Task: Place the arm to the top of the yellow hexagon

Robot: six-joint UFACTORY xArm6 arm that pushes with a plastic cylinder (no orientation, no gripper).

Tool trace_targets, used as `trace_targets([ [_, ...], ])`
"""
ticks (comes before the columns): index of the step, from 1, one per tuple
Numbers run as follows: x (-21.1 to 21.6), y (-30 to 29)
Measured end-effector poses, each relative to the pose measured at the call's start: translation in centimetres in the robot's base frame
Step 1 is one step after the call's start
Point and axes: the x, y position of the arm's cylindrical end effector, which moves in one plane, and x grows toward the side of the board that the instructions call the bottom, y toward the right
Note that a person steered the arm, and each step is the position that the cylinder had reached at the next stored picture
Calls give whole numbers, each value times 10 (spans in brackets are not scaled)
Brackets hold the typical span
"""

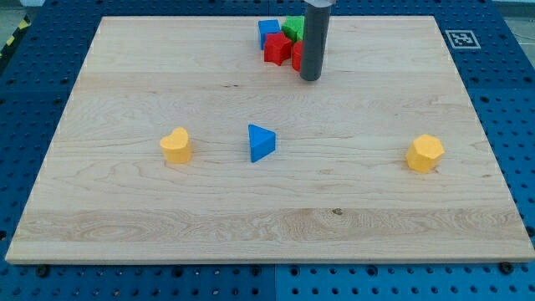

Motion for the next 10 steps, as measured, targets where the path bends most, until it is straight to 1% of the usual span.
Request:
trace_targets([
  [1,29,2],
  [3,32,2],
  [4,43,2],
  [5,73,3],
  [7,78,43],
  [9,72,47],
  [10,69,78],
])
